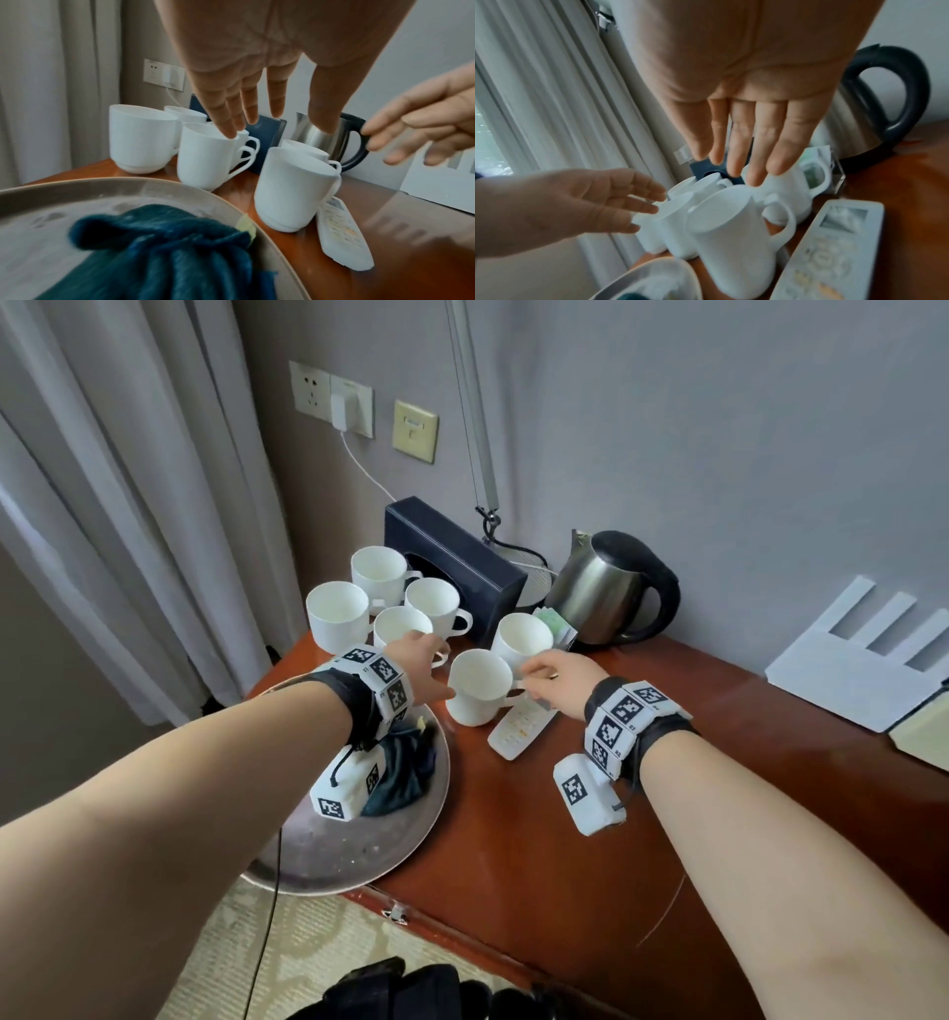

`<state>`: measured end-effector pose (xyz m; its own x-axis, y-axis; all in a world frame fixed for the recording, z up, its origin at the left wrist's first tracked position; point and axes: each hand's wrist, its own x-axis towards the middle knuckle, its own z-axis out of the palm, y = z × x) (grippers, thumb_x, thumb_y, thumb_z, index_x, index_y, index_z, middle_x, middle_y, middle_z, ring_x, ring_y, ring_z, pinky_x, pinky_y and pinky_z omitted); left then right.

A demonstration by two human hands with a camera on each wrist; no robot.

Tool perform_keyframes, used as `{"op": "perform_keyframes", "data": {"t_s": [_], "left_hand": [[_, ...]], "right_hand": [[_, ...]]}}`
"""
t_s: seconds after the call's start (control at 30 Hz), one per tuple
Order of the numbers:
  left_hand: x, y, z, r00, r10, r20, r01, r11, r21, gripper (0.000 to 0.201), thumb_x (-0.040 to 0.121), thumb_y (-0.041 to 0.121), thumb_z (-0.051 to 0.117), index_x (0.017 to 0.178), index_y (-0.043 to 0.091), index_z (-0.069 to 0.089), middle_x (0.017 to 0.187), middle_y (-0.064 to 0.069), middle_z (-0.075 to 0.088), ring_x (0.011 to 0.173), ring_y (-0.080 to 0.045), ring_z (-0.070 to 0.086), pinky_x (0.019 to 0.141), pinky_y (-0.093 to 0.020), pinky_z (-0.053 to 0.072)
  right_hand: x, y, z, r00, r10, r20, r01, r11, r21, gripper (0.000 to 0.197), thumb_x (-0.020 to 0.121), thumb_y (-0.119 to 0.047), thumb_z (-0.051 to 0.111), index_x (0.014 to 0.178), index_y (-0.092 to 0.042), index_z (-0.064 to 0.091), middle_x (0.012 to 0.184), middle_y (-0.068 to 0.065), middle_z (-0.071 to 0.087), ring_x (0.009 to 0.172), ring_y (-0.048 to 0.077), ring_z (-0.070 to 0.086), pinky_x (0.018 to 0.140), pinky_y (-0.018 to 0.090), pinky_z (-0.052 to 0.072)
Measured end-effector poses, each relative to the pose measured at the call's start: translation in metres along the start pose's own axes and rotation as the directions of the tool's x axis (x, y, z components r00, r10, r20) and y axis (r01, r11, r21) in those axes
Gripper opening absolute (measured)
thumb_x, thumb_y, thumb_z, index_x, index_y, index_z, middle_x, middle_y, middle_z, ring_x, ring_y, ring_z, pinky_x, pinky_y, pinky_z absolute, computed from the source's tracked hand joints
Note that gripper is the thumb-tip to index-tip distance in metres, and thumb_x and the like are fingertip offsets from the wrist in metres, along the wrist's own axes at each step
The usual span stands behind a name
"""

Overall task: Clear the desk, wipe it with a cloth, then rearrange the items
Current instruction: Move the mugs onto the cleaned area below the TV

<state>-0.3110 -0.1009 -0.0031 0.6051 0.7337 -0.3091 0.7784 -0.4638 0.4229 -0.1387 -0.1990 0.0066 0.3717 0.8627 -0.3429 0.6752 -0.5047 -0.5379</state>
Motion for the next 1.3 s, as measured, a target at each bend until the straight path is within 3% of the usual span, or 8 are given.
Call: {"op": "perform_keyframes", "data": {"t_s": [0.13, 0.27, 0.43, 0.53, 0.63, 0.77, 1.03, 1.3], "left_hand": [[0.020, 0.025, 0.009, 0.999, 0.033, 0.008, -0.033, 0.996, 0.081, 0.077, 0.079, 0.036, 0.071, 0.143, 0.020, 0.031, 0.146, -0.004, 0.035, 0.130, -0.024, 0.040, 0.105, -0.035, 0.037], [0.043, 0.041, 0.016, 0.998, 0.015, 0.069, -0.028, 0.982, 0.189, 0.086, 0.076, 0.041, 0.072, 0.146, 0.025, 0.024, 0.152, 0.001, 0.026, 0.137, -0.024, 0.029, 0.111, -0.040, 0.033], [0.059, 0.053, 0.031, 0.993, -0.046, 0.110, 0.010, 0.951, 0.309, 0.088, 0.076, 0.048, 0.069, 0.146, 0.026, 0.020, 0.148, 0.002, 0.029, 0.136, -0.024, 0.031, 0.107, -0.041, 0.034], [0.068, 0.055, 0.040, 0.988, -0.081, 0.131, 0.032, 0.941, 0.337, 0.095, 0.074, 0.050, 0.070, 0.147, 0.027, 0.014, 0.146, 0.001, 0.028, 0.133, -0.024, 0.033, 0.104, -0.040, 0.037], [0.073, 0.056, 0.042, 0.982, -0.106, 0.154, 0.045, 0.933, 0.358, 0.101, 0.071, 0.052, 0.072, 0.148, 0.028, 0.011, 0.143, 0.001, 0.028, 0.131, -0.024, 0.034, 0.099, -0.040, 0.040], [0.075, 0.059, 0.040, 0.987, -0.098, 0.126, 0.047, 0.931, 0.361, 0.089, 0.072, 0.051, 0.071, 0.143, 0.026, 0.023, 0.137, 0.001, 0.035, 0.125, -0.022, 0.041, 0.094, -0.037, 0.045], [0.068, 0.057, 0.031, 0.984, -0.089, 0.153, 0.024, 0.924, 0.382, 0.084, 0.075, 0.046, 0.068, 0.142, 0.023, 0.023, 0.135, 0.000, 0.036, 0.121, -0.024, 0.045, 0.095, -0.039, 0.047], [0.042, 0.059, 0.007, 0.996, 0.007, 0.088, -0.040, 0.923, 0.383, 0.086, 0.074, 0.044, 0.070, 0.143, 0.022, 0.024, 0.138, 0.000, 0.035, 0.126, -0.023, 0.041, 0.095, -0.036, 0.043]], "right_hand": [[0.028, 0.007, -0.026, 0.994, 0.039, -0.104, -0.051, 0.992, -0.118, 0.051, 0.089, -0.019, 0.058, 0.137, -0.017, 0.042, 0.135, 0.009, 0.046, 0.119, 0.026, 0.051, 0.099, 0.030, 0.038], [0.065, 0.012, -0.030, 0.994, 0.043, -0.100, -0.067, 0.967, -0.245, 0.067, 0.083, -0.028, 0.063, 0.142, -0.024, 0.032, 0.143, 0.011, 0.030, 0.127, 0.035, 0.041, 0.108, 0.042, 0.035], [0.106, 0.026, -0.025, 0.999, 0.025, 0.034, -0.010, 0.923, -0.385, 0.082, 0.080, -0.033, 0.068, 0.146, -0.029, 0.021, 0.153, 0.007, 0.013, 0.136, 0.032, 0.032, 0.113, 0.040, 0.029], [0.126, 0.036, -0.021, 0.993, -0.017, 0.120, 0.067, 0.902, -0.427, 0.088, 0.076, -0.037, 0.071, 0.146, -0.032, 0.018, 0.152, 0.009, 0.013, 0.138, 0.032, 0.029, 0.113, 0.041, 0.029], [0.138, 0.039, -0.021, 0.985, -0.038, 0.169, 0.112, 0.884, -0.455, 0.093, 0.070, -0.042, 0.073, 0.144, -0.032, 0.017, 0.148, 0.008, 0.019, 0.131, 0.032, 0.036, 0.106, 0.041, 0.036], [0.147, 0.039, -0.018, 0.979, -0.026, 0.202, 0.127, 0.852, -0.508, 0.107, 0.068, -0.045, 0.074, 0.147, -0.036, 0.002, 0.149, 0.005, 0.016, 0.126, 0.034, 0.043, 0.101, 0.045, 0.042], [0.138, 0.031, -0.016, 0.986, -0.085, 0.147, 0.142, 0.887, -0.440, 0.079, 0.071, -0.031, 0.074, 0.134, -0.030, 0.026, 0.130, 0.009, 0.032, 0.098, 0.036, 0.057, 0.088, 0.041, 0.049], [0.101, 0.017, -0.052, 0.993, -0.112, 0.041, 0.119, 0.923, -0.365, 0.092, 0.067, -0.039, 0.077, 0.140, -0.036, 0.019, 0.137, 0.008, 0.029, 0.110, 0.037, 0.053, 0.094, 0.042, 0.046]]}}
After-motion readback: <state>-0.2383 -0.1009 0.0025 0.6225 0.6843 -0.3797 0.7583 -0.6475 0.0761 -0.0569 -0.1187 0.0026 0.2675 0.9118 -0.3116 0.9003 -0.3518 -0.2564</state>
